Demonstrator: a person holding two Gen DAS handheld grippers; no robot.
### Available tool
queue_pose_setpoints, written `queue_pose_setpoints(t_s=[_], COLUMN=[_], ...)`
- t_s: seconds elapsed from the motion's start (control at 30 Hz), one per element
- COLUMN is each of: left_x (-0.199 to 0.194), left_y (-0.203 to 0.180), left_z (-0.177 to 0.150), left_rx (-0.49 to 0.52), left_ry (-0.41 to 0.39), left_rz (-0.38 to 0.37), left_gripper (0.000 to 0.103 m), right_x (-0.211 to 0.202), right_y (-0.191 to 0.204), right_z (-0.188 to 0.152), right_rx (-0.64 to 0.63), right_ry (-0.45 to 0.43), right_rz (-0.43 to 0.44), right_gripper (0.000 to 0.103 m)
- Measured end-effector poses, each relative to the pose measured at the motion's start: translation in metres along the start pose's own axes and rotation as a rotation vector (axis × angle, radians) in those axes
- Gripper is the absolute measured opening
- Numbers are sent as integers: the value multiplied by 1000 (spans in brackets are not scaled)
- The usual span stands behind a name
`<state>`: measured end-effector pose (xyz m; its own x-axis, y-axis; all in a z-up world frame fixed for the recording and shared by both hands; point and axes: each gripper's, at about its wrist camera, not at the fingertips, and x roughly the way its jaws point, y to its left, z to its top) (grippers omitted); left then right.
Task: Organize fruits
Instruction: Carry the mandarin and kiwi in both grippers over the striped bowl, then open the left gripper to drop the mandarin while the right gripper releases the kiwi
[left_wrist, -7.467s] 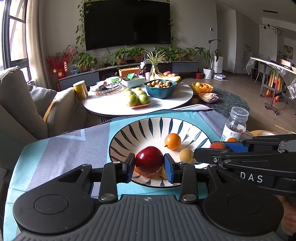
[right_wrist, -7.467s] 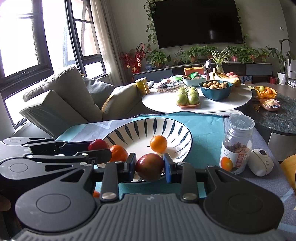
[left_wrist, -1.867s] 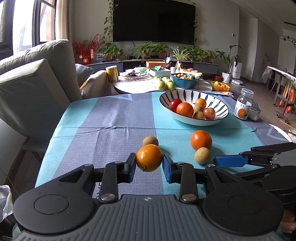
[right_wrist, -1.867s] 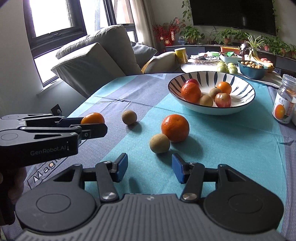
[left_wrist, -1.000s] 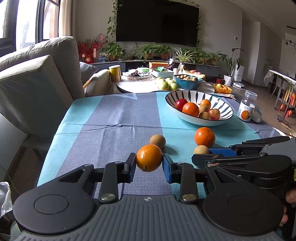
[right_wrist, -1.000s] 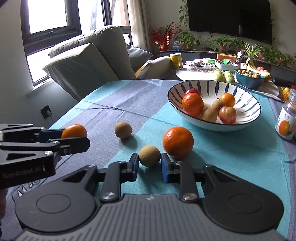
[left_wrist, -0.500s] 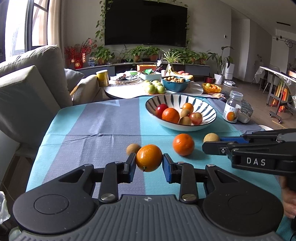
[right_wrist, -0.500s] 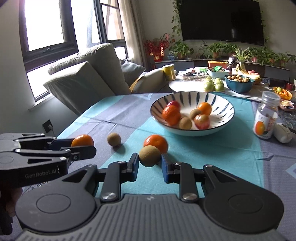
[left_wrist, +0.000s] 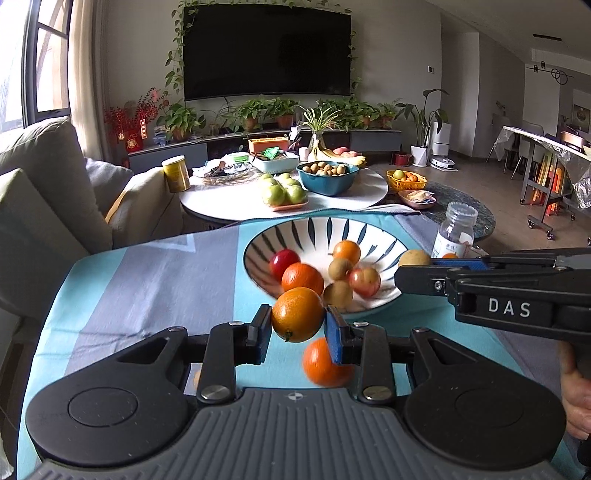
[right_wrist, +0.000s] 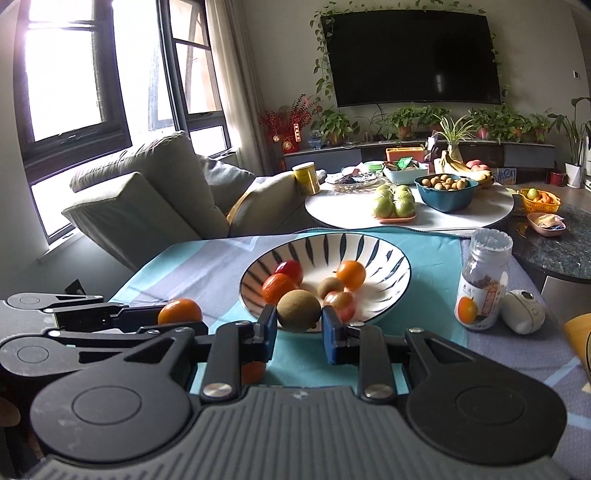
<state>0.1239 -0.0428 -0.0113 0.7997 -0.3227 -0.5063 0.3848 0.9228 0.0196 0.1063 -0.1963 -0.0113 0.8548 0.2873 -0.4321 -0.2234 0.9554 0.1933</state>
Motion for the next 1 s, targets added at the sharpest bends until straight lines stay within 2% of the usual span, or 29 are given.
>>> queue_pose_setpoints(t_s=[0.23,0.57,0.8,1.0], left_x=[37,78,89,87], left_y=[-5,-3,-2,1], left_z=[20,38,37,38], left_rx=[7,40,42,51], left_ry=[-10,-7,9,-11], left_rz=[5,28,29,43], left_gripper=[29,29,29,31], right_x=[21,44,51,56], right_y=[-21,-27,-29,-26], right_z=[12,21,19,19], right_rx=[20,-22,-19,-24], right_ry=[-14,-2,17,27], right_rz=[-22,-30,-29,-29], right_gripper=[78,78,78,78])
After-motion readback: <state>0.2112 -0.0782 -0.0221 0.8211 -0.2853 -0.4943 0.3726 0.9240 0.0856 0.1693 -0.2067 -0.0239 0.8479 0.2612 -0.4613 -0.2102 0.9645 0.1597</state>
